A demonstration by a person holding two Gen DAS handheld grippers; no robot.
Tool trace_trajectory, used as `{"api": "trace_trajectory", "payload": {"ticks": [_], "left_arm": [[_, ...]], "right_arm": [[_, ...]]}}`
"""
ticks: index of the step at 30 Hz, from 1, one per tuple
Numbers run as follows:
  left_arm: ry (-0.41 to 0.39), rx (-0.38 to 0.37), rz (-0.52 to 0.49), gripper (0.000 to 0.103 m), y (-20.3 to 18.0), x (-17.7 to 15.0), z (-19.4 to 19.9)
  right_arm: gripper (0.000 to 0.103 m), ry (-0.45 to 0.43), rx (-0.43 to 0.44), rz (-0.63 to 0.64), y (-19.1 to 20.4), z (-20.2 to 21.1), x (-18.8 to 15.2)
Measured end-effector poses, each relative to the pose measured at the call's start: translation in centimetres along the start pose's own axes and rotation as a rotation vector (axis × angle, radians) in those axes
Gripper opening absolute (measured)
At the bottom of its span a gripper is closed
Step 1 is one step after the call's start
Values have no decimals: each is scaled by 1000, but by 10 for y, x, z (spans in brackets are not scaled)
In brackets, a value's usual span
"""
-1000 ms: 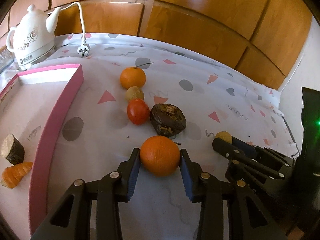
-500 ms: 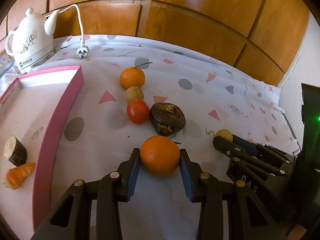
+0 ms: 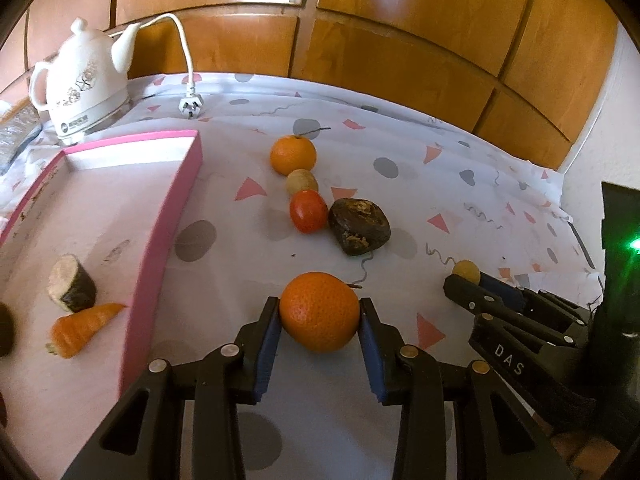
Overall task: Organize fruits
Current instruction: 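Lift the orange with the left tool while the right tool holds the tan fruit, then carry the orange and tan fruit into the pink tray and open both tools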
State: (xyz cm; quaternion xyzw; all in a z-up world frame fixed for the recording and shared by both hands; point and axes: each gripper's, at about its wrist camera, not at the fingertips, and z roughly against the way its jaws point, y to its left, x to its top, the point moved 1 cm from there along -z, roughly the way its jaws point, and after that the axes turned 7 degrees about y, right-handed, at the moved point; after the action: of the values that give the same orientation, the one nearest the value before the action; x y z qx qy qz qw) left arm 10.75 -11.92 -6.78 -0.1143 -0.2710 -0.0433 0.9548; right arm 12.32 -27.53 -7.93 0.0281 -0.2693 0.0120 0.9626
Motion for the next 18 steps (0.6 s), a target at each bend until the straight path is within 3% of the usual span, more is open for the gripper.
{"api": "trace_trajectory", "payload": {"ticks": [18], "left_arm": [[-105, 21, 4, 38, 24, -7, 57]], "right_arm": [[26, -10, -2, 6, 20, 14, -25]]}}
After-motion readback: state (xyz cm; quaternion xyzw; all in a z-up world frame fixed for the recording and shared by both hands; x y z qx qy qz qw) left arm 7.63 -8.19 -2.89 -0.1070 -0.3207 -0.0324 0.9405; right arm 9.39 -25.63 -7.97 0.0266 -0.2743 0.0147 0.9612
